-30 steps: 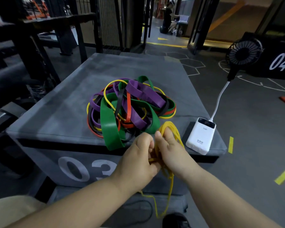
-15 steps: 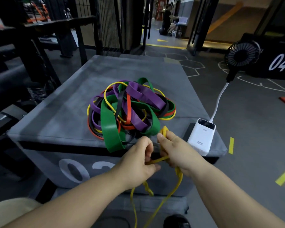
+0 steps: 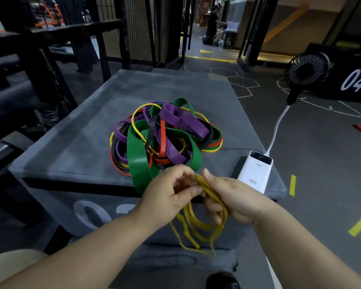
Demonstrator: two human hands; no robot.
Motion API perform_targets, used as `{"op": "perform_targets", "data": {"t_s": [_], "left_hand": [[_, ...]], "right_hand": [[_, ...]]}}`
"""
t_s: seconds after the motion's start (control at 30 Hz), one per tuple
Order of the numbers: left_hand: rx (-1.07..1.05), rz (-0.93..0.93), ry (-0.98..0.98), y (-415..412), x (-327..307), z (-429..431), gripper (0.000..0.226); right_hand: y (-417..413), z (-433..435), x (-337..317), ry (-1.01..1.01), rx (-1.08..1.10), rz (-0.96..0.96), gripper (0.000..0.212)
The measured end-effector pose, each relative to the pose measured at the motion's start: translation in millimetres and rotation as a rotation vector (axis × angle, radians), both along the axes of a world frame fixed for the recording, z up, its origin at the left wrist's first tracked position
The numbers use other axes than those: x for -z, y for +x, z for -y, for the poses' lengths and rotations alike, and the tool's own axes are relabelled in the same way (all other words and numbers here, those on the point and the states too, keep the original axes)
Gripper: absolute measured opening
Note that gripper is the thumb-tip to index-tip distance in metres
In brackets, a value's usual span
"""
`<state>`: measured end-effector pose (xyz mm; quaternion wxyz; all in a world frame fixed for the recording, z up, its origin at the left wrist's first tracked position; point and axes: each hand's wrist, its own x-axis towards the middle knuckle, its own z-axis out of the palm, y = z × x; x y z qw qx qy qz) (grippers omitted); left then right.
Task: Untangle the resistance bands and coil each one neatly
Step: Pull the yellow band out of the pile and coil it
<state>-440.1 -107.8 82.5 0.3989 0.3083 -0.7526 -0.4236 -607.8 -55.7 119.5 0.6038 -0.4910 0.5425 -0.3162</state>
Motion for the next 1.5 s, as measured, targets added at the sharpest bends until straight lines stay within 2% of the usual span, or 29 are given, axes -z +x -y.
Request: {"op": "perform_targets", "data": {"t_s": [0.1,0.23,0.33,0.4,0.47,0.53,0.6,0.7,0.83,0.87,0.93,1.0,1.03,1.13,1.27,1.4,1.5], "left_hand": [[-0.031,-0.046,0.0,1,-5,-2,0.027],[-0.058,-0.093,-0.005,3,-8,1,0.027],[-0.005,-0.076,0.032,5,-11,4,0.035],[0.042,-0.061,0.103,8,-11,6,0.037],[0.049,0.026,0.179,9,-7,9,0.026],[0.053,0.218,0.21,10,-2,12,0.015],[0.085,0.327,0.226,10,1,13,0.026],[0.086,0.214,0.213,10,-5,10,0.025],[0.127,0.08,0.145,11,-17,8,0.02],[0.142,0.072,0.108,11,-19,7,0.023],[0.159,0.05,0.081,10,-22,5,0.024],[0.215,0.02,0.127,10,-24,2,0.025],[0.253,0.011,0.158,9,-23,2,0.025],[0.202,0.023,0.191,9,-14,7,0.035],[0.11,0.03,0.226,11,-8,15,0.05],[0.191,0.044,0.232,10,-7,11,0.04],[0.288,0.094,0.33,9,-5,7,0.038]], "right_hand": [[1,-1,-3,0.041,-0.019,0.049,0.049],[0,0,-1,0.082,-0.028,0.057,0.046],[0,1,-1,0.109,0.005,0.086,0.045],[0,1,-4,0.114,0.067,0.176,0.041],[-2,2,-7,0.098,0.116,0.278,0.038],[-5,3,-9,0.082,0.154,0.346,0.036],[-8,4,-8,0.084,0.164,0.376,0.036],[-11,4,-7,0.115,0.093,0.36,0.036],[-15,2,-8,0.17,-0.138,0.315,0.034],[-15,2,-9,0.187,-0.184,0.319,0.036],[-14,3,-8,0.207,-0.232,0.324,0.055],[-13,4,-4,0.217,-0.229,0.3,0.077],[-12,4,-2,0.214,-0.218,0.28,0.081],[-7,1,1,0.165,-0.19,0.238,0.061],[-5,-1,-2,0.231,-0.167,0.281,0.041],[-9,1,0,0.241,-0.225,0.382,0.036],[-13,5,1,0.218,-0.273,0.512,0.036]]}}
